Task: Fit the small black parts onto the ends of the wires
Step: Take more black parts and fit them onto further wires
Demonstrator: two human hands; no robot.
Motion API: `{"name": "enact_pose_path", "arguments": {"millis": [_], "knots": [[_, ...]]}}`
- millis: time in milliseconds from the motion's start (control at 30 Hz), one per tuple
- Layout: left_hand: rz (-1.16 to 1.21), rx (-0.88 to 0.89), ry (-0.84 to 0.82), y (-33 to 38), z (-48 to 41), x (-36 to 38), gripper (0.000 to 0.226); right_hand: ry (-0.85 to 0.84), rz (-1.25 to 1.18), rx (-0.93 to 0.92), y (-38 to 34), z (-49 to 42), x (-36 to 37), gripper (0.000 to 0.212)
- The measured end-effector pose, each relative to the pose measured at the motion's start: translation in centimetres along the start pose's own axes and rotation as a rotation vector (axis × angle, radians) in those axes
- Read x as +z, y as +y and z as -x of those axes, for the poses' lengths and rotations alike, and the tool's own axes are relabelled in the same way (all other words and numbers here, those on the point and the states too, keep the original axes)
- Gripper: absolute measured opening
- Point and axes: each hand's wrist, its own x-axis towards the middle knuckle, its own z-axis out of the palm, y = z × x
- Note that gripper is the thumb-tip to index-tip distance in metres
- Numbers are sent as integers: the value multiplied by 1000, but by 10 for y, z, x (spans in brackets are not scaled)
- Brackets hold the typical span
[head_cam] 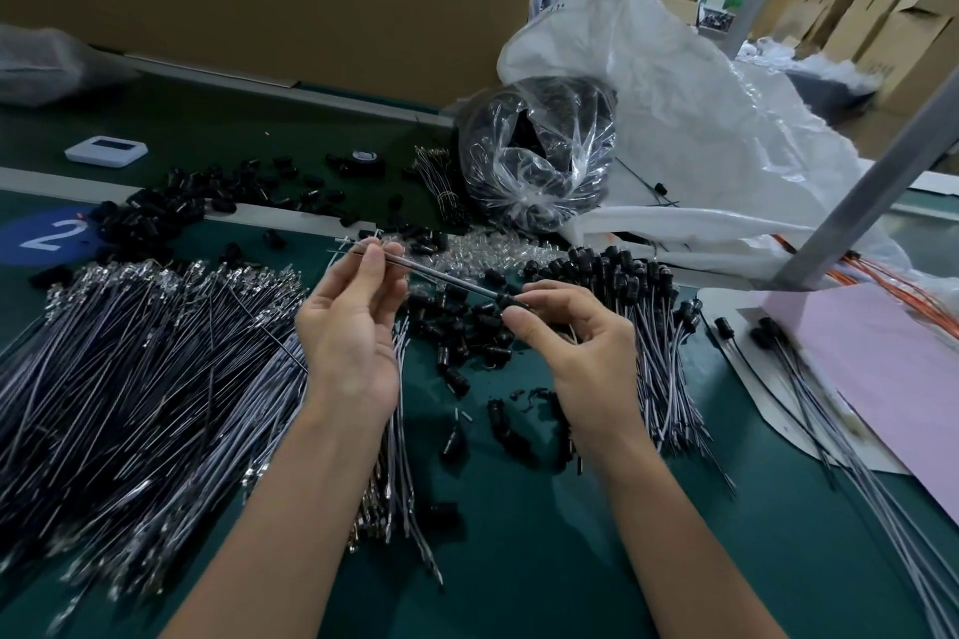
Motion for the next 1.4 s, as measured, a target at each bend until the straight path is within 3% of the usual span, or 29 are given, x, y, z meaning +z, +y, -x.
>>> {"name": "enact_pose_path", "arguments": {"millis": [200, 333, 500, 567, 667, 833, 1067, 1233, 1400], "knots": [[-7, -34, -106, -2, 4, 0, 13, 2, -729, 229, -8, -5, -11, 15], [-79, 2, -122, -2, 6, 2, 22, -7, -917, 312, -8, -7, -18, 22], [-400, -39, -337, -9, 9, 5, 24, -115, -734, 251, -5, -8, -14, 29], [-480, -93, -427, -14, 11, 6, 37, -145, -588, 212, -4, -7, -10, 42], [-527, -161, -529, -20, 16, 8, 45, -122, -280, 100, -1, -2, -4, 44], [-548, -92, -500, -26, 17, 8, 27, -79, -13, -34, 5, 0, 0, 32], [-458, -54, -466, -26, 19, 10, 25, -106, -28, -38, 2, 4, 2, 43], [-344, -4, -408, -24, 17, 11, 20, -185, 30, 24, 5, 2, 3, 12], [-359, 0, -375, -26, 19, 11, 21, -184, 8, -1, 8, 1, 4, 3]]}}
